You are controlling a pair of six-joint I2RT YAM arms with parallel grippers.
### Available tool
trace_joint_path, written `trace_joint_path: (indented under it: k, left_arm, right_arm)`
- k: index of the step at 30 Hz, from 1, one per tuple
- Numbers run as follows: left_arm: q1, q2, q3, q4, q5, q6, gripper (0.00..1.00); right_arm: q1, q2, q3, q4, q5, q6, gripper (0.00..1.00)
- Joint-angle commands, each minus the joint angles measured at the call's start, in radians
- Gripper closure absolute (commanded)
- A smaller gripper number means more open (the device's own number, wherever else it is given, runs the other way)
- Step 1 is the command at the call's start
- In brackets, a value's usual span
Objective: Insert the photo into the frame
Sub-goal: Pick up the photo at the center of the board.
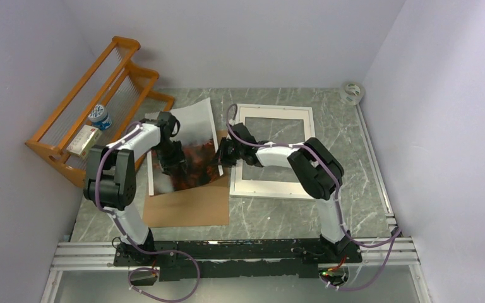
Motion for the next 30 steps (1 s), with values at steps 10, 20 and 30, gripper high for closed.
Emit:
trace_joint_path:
  k: [10, 20, 30]
  left_arm:
    - [0.0, -0.164, 0.388, 0.038, 0.14, -0.049, 0.24]
    - [-0.003, -0.026, 0.541, 0.156, 0.38, -0.11, 0.06]
    - [-0.064, 0.069, 0.575, 0.129, 0.355, -0.122, 0.06]
  right_arm:
    - [0.03, -0.261, 0.14, -0.453, 0.266, -0.348, 1.0]
    - [0.135, -0.303, 0.202, -0.617, 0.546, -0.45, 1.0]
    - [0.195, -0.303, 0.244, -0.678, 0.683, -0.518, 1.0]
